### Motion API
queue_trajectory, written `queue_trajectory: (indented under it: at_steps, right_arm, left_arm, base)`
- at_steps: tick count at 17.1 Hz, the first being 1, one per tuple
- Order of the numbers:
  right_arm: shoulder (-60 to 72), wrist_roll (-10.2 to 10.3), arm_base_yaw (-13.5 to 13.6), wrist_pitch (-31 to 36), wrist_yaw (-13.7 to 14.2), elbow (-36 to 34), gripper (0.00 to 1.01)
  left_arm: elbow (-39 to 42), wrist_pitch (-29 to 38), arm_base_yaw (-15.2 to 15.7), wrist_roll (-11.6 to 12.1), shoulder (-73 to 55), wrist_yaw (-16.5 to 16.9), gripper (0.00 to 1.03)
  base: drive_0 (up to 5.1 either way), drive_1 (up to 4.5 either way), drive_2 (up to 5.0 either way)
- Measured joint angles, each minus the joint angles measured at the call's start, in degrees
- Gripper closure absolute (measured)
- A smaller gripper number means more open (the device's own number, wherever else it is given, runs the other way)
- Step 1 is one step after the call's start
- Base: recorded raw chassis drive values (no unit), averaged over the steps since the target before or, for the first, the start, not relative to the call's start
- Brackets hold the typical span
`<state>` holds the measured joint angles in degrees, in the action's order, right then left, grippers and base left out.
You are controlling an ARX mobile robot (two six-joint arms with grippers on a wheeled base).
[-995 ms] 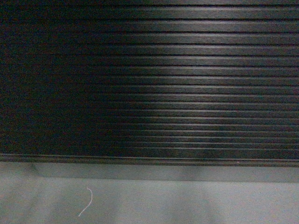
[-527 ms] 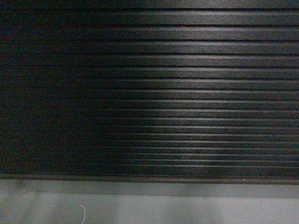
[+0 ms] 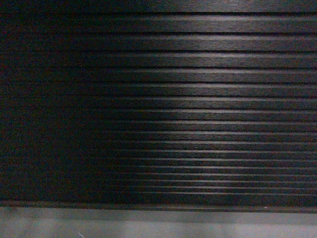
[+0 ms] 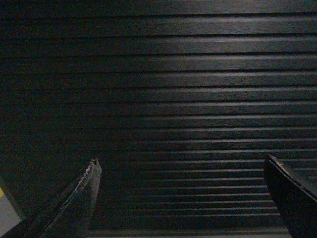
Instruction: Place dark red mango on scale at checkout
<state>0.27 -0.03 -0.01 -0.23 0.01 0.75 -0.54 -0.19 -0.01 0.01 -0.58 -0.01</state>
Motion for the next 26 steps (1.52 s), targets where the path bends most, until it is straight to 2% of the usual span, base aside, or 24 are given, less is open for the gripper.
queue_trajectory:
  at_steps: [26]
  right_arm:
    - [0.0,0.02,0.0,0.0,0.0,0.0,0.03]
  left_arm:
    - [0.0,0.0,0.0,0.04,0.0,0.04,0.05]
  base:
    - [0.0,0.0,0.0]
